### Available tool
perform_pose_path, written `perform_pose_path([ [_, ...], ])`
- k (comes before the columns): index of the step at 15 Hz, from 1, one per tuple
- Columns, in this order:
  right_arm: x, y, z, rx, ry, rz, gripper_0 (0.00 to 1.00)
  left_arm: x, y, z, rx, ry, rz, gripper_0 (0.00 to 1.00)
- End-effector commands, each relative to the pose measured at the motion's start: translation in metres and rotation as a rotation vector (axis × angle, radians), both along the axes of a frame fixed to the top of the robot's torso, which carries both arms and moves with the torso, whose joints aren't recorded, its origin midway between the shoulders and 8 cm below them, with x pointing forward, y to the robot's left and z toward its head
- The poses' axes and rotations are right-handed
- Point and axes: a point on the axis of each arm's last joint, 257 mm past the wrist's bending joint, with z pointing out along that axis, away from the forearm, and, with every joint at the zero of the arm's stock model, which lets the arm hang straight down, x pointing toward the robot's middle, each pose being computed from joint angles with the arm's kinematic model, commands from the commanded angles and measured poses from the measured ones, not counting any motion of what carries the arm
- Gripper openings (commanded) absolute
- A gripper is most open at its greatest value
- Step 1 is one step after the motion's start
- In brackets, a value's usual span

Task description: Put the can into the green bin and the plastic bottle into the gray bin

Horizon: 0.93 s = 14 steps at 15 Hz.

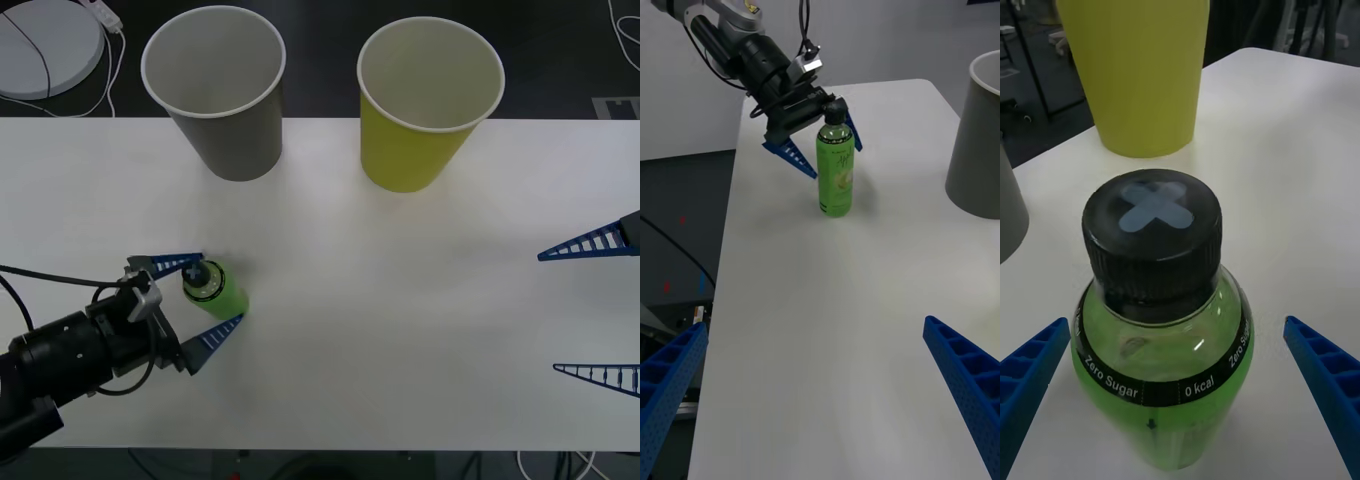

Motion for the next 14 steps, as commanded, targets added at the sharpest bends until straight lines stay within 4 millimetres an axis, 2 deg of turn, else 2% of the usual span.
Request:
perform_pose_path([
  [1, 0.0000, 0.0000, 0.0000, 0.000, 0.000, 0.000, 1.00, 0.0055, -0.0025, -0.0009, -0.004, -0.005, 0.006, 1.00],
  [14, 0.0000, 0.0000, 0.0000, 0.000, 0.000, 0.000, 1.00, 0.0133, -0.0114, -0.0003, -0.013, -0.018, 0.012, 1.00],
])
